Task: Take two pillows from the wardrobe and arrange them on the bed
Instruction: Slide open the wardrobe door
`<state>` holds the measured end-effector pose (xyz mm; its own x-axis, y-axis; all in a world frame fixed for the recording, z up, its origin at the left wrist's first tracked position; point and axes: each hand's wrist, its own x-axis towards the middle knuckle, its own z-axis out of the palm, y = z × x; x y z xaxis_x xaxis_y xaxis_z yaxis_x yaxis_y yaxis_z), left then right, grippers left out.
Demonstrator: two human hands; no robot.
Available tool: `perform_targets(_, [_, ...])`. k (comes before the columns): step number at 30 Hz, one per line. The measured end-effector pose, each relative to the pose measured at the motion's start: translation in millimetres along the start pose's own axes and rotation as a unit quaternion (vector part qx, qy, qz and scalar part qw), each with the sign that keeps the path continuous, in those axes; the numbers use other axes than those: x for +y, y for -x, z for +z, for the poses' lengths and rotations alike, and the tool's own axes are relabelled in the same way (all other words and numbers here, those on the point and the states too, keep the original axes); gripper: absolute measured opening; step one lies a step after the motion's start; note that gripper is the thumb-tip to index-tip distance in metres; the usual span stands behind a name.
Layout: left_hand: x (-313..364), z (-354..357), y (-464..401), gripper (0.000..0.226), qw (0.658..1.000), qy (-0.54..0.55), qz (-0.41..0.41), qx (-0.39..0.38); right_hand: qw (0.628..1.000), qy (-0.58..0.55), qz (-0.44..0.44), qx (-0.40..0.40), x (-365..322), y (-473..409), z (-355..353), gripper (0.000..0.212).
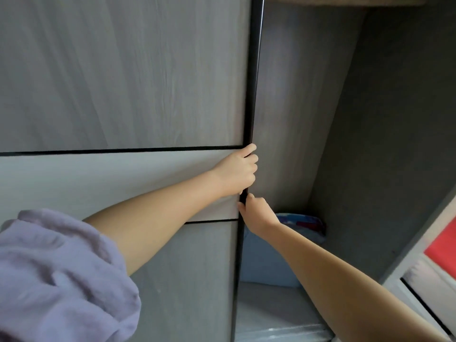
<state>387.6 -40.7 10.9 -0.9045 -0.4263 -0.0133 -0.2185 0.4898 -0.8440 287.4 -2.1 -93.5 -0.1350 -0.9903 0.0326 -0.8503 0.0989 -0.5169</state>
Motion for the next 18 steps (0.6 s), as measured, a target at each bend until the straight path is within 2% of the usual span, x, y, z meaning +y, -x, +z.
perform_targets(3, [-7.8, 11.1, 31.2, 0.023, 0.999, -0.039, -0.001, 0.024, 1.0, -0.025, -0.004, -0.018, -27.1, 0.2, 15.3, 0.03])
perform_targets(8, [-18.4, 19.1, 79.0, 0.012, 0.998, -0.054, -0.028, -0.019, 0.998, -0.028, -0.021, -0.061, -68.4, 1.9, 36.7, 0.034])
perform_targets(13, [-25.8, 32.5, 118.1, 0.023, 0.996, -0.05, -0.039, -0.059, 0.996, -0.011, -0.056, -0.073, -103.2, -4.0, 61.7, 0.03])
perform_targets(16, [-27.9, 39.4, 136.8, 0.018, 0.996, -0.038, -0.049, -0.069, 0.995, -0.013, -0.063, -0.08, -122.2, -4.0, 77.4, 0.036])
perform_targets(18, [-26.5, 46.2, 145.0, 0.015, 0.994, -0.037, -0.062, -0.078, 0.992, -0.031, -0.079, -0.095, -131.8, -5.6, 81.1, 0.028])
